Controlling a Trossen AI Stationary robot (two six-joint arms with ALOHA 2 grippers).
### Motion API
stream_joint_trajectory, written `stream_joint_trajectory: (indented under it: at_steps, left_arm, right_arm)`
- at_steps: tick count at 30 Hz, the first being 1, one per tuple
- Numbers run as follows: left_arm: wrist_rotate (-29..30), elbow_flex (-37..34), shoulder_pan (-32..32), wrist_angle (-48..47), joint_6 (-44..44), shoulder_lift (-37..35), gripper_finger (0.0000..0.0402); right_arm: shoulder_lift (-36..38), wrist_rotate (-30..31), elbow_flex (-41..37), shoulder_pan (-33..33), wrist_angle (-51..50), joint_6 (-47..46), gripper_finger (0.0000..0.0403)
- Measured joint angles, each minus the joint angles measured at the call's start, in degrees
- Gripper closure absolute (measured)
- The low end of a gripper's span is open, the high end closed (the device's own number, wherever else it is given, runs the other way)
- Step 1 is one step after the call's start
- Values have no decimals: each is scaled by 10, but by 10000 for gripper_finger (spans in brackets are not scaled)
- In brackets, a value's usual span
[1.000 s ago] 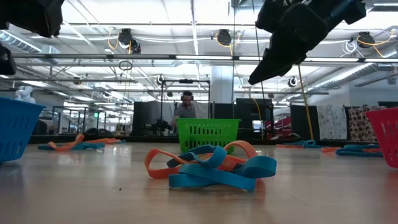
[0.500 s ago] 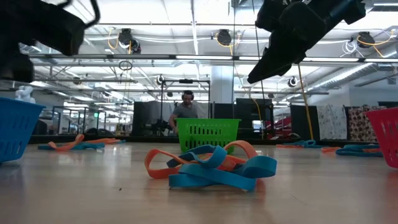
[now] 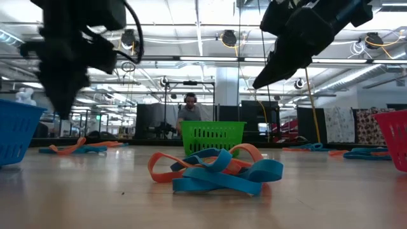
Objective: Sort rubber bands into baskets
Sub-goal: Put the orange rubber band into the blue bin
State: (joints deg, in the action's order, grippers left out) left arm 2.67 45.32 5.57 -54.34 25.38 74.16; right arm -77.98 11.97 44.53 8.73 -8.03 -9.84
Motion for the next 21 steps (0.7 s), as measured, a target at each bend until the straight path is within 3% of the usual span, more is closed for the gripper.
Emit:
stream_joint_trajectory:
  at_steps: [4,15,21]
  left_arm:
    - [77,0,-87,7,-92,0,299]
    - [81,0,-376,35,-261,1,299]
    - [75,0,-486,85,-278,16,299]
  right_arm:
    - [0,0,0,0,-1,0,273]
    - [0,0,0,0,-3,2,273]
    - [0,0,0,0,-7,12,273]
